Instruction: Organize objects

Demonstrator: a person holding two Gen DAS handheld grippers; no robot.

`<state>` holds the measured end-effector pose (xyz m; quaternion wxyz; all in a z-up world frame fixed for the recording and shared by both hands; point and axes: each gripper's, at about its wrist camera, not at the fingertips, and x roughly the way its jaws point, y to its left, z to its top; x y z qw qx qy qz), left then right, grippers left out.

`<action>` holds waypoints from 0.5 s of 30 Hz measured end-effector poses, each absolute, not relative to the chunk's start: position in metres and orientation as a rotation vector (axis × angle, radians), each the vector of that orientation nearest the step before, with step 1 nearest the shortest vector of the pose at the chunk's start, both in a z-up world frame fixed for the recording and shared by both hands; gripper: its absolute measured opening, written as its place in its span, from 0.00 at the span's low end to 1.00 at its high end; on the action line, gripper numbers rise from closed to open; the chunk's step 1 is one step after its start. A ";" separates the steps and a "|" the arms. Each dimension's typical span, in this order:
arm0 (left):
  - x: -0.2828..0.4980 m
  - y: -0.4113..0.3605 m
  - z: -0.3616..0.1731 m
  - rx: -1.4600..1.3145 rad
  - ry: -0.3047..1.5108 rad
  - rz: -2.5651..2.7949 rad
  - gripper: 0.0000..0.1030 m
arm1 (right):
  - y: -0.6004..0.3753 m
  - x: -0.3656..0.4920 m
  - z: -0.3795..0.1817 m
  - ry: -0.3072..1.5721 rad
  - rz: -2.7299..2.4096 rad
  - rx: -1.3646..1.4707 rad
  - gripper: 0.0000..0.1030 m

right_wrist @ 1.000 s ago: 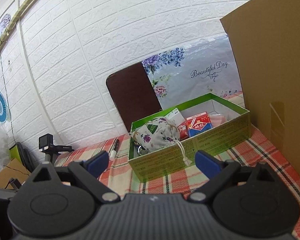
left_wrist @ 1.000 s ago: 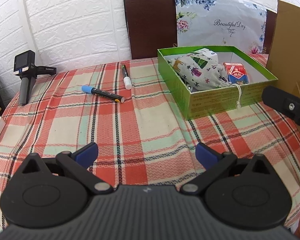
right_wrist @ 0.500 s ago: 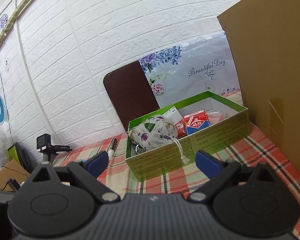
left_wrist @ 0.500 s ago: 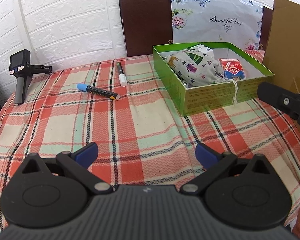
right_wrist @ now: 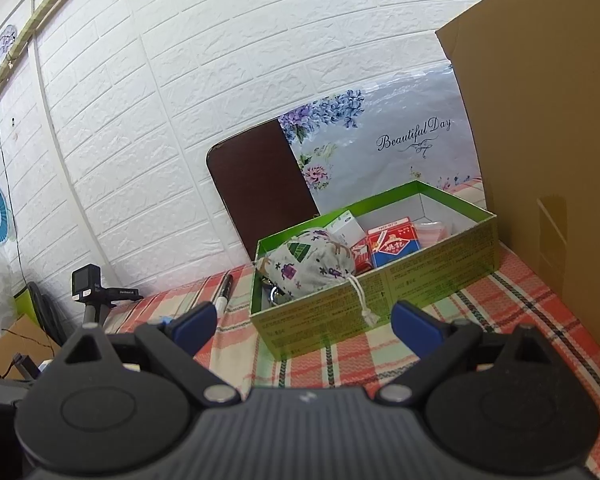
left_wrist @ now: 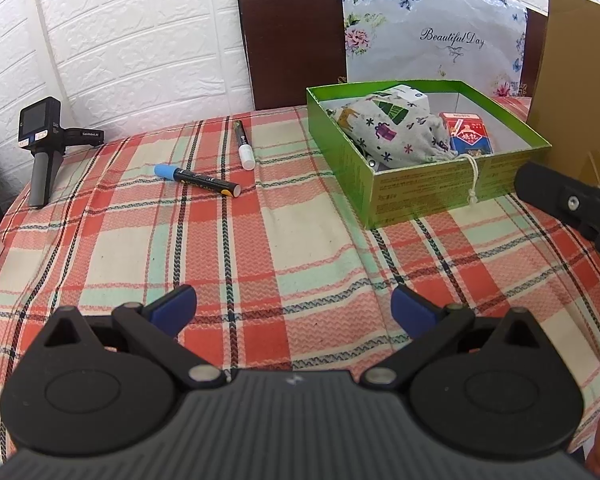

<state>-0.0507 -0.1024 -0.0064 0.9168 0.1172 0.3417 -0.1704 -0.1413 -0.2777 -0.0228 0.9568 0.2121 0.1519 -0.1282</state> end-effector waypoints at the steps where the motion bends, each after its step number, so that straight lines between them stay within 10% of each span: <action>1: -0.051 -0.103 -0.006 0.242 0.703 -0.351 1.00 | -0.278 -0.141 -0.023 0.309 -0.259 0.427 0.95; 15: -0.047 -0.102 -0.004 0.238 0.720 -0.322 1.00 | -0.275 -0.136 -0.024 0.325 -0.251 0.403 0.95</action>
